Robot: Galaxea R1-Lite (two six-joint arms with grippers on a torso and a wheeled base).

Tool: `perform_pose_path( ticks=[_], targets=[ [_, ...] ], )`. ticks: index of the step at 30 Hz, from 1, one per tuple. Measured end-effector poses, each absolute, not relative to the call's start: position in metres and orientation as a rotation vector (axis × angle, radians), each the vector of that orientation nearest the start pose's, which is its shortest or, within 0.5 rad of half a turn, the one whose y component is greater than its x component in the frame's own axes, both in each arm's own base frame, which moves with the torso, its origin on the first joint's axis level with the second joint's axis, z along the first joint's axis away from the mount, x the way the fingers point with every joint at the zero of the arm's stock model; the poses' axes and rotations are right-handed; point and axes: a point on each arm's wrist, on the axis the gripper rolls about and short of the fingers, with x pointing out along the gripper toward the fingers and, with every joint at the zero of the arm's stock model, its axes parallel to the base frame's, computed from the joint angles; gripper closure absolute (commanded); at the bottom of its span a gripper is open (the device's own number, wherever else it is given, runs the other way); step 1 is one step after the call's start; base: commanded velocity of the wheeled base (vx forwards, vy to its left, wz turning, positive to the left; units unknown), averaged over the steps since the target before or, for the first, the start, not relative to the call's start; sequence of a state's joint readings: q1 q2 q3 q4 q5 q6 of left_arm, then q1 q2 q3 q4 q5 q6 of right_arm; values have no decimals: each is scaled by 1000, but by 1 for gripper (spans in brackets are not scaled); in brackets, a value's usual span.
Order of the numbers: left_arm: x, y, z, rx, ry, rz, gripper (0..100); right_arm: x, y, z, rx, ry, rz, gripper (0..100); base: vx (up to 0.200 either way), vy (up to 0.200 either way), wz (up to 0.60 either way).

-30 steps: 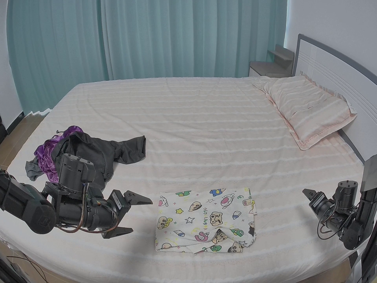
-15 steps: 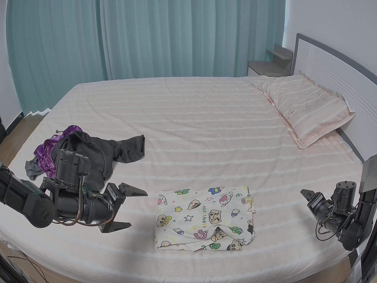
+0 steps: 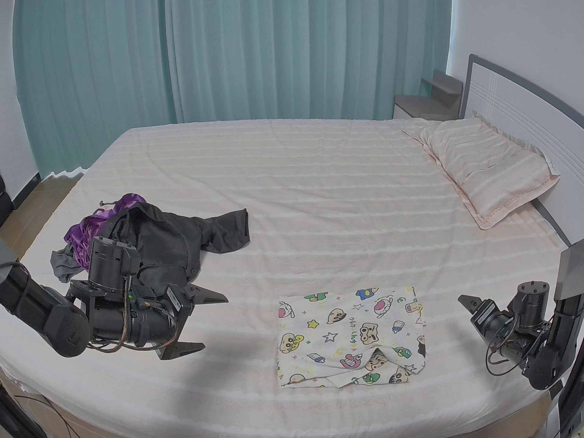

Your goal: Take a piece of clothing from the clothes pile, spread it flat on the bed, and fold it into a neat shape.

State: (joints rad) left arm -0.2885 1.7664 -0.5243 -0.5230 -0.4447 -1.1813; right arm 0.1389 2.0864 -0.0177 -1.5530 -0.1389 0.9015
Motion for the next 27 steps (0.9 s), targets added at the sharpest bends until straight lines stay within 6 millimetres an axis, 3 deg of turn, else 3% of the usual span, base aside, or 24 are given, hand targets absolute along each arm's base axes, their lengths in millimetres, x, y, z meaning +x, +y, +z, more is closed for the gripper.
perform_pose_path(
  ticks=[11,20,27],
  targets=[
    [243,-90,69,-1122,1036,-251,0,217,39,6,685,629,-30,0,0,0,0],
    [240,-93,60,-1108,1067,-239,0,207,30,-13,507,860,204,0,0,0,0],
    [241,-94,58,-1105,1074,-236,0,202,32,-10,466,896,304,0,0,0,0]
  ],
)
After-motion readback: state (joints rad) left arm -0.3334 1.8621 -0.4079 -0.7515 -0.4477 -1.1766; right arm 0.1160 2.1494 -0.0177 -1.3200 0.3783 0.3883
